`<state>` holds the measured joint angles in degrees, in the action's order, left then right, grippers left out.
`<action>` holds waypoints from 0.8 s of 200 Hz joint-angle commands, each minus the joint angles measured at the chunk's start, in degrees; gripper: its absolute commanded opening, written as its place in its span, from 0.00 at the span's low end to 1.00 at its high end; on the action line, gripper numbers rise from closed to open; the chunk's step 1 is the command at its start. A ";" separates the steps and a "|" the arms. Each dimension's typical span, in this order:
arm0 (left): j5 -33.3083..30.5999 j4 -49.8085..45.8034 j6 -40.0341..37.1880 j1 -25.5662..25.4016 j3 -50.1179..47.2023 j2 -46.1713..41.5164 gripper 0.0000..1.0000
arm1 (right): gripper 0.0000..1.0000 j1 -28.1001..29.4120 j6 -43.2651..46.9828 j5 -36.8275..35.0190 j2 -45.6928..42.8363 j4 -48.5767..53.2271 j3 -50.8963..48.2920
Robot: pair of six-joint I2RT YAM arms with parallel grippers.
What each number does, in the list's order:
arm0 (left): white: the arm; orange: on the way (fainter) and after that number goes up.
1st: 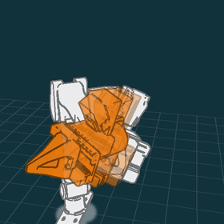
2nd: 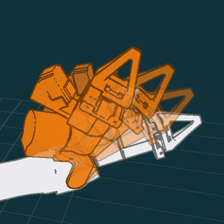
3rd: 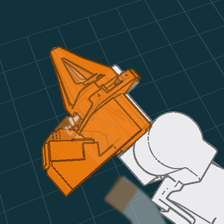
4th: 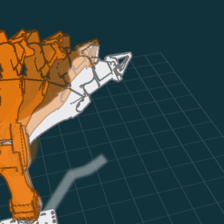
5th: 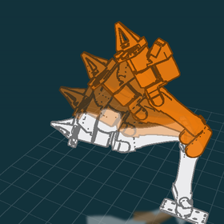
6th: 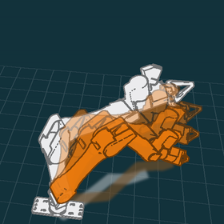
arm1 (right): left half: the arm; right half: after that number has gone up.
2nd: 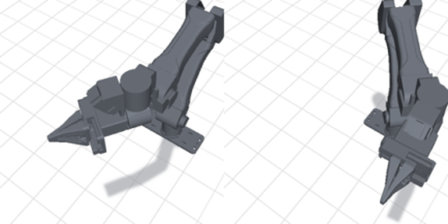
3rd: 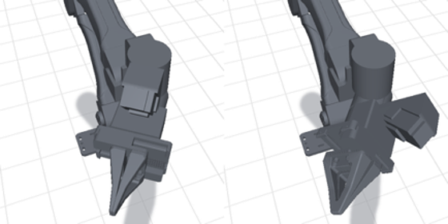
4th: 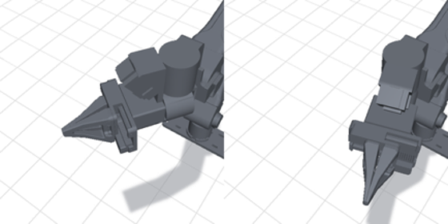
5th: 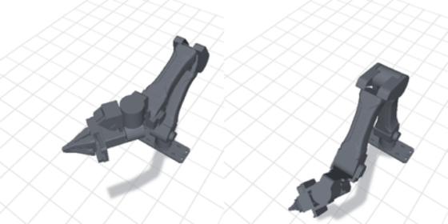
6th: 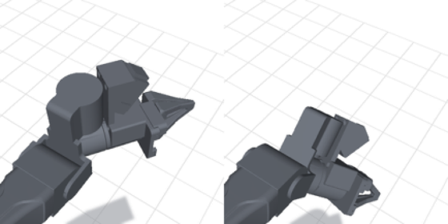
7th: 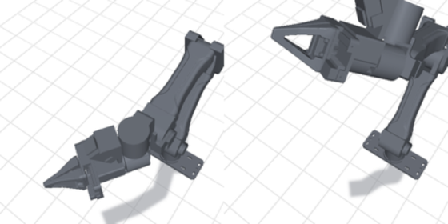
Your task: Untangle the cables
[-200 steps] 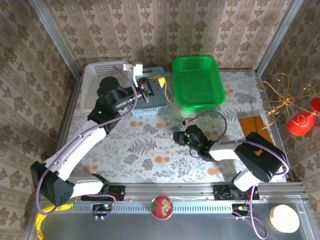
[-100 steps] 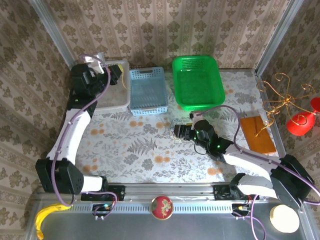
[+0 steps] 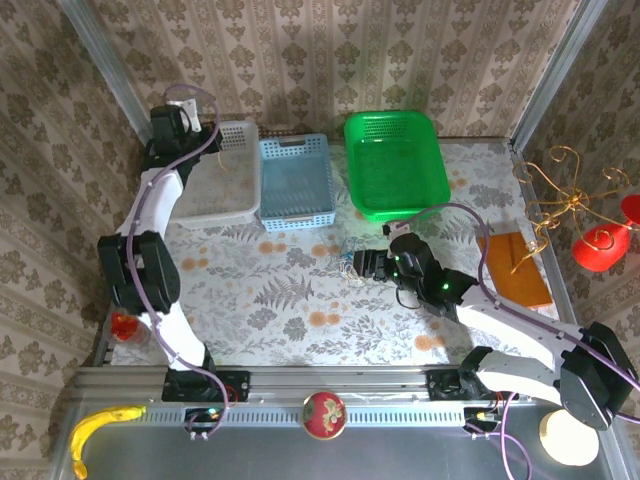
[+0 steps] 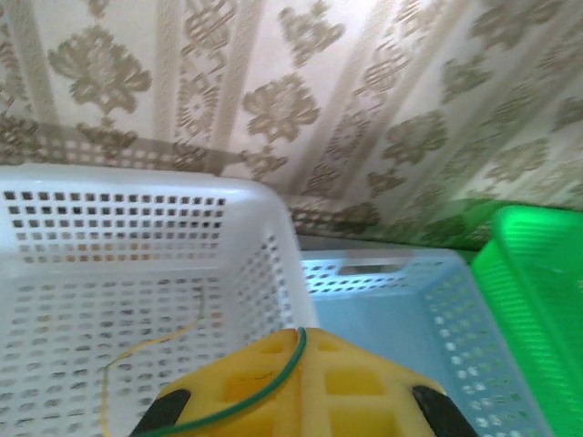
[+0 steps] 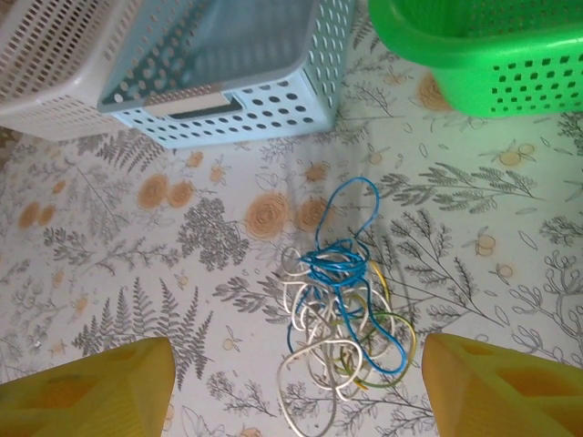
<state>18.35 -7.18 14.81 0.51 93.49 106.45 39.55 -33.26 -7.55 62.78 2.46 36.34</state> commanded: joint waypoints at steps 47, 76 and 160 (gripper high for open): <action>-5.37 -12.60 -8.55 3.08 18.37 15.82 0.35 | 1.00 -1.45 2.97 -0.33 4.52 6.98 4.89; -4.05 -13.79 -8.29 3.53 20.88 16.38 0.75 | 1.00 -2.23 2.90 -1.22 7.00 7.69 6.09; 2.62 -11.53 -4.30 1.66 14.05 4.31 1.00 | 1.00 -3.25 4.19 -2.27 9.11 11.06 9.53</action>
<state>17.37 -20.12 8.36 3.51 110.15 118.19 36.56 -30.17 -7.81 72.03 10.57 43.33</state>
